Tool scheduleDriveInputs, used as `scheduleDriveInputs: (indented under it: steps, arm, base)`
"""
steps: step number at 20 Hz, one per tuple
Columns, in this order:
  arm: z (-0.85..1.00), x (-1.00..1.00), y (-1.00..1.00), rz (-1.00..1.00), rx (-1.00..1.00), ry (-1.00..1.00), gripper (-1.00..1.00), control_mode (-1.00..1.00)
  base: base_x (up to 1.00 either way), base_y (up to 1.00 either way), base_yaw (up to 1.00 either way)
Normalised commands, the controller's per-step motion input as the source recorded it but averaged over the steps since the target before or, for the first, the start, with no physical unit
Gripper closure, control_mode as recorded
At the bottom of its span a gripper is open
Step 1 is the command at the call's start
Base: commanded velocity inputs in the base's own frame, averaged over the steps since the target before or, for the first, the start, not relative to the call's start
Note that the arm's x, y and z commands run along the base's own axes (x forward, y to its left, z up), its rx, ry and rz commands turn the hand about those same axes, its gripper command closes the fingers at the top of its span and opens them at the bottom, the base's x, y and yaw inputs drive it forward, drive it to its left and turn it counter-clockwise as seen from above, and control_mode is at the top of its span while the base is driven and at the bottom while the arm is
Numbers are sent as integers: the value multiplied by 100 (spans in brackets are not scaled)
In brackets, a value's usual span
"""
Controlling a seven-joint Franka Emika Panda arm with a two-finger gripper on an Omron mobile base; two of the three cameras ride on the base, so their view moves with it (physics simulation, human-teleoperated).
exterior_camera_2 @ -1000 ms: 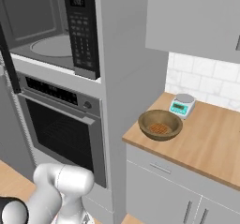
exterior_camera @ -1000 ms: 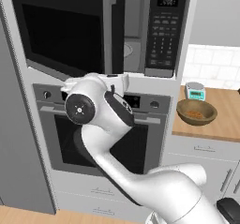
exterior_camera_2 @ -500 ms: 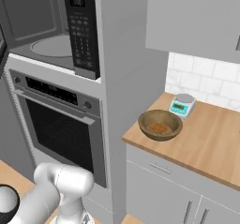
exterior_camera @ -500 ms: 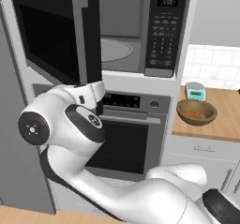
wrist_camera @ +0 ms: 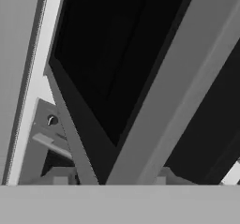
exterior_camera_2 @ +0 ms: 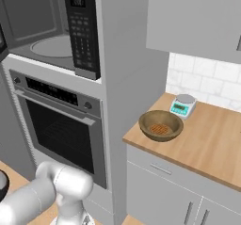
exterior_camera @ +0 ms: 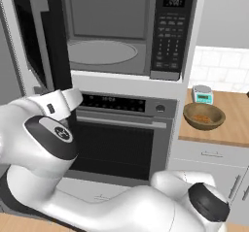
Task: Open the microwave, place the bowl with waffle inside the microwave, then close the microwave door and turn it on.
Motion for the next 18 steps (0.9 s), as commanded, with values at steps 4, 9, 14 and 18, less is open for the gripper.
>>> scheduleDriveInputs:
  steps: [4, 9, 14, 18]
  arm:
    - [-63, -100, -7, 22, 0, -22, -100, -100]
    - [-92, -100, -47, 13, 4, -27, -100, -100]
    - [-73, -100, -40, 7, 9, -25, -100, -100]
    - [-28, -100, -2, 1, 9, -21, -100, -100]
  base:
    - [0, 0, 0]
    - [0, 0, 0]
    - [0, 0, 0]
    - [0, 0, 0]
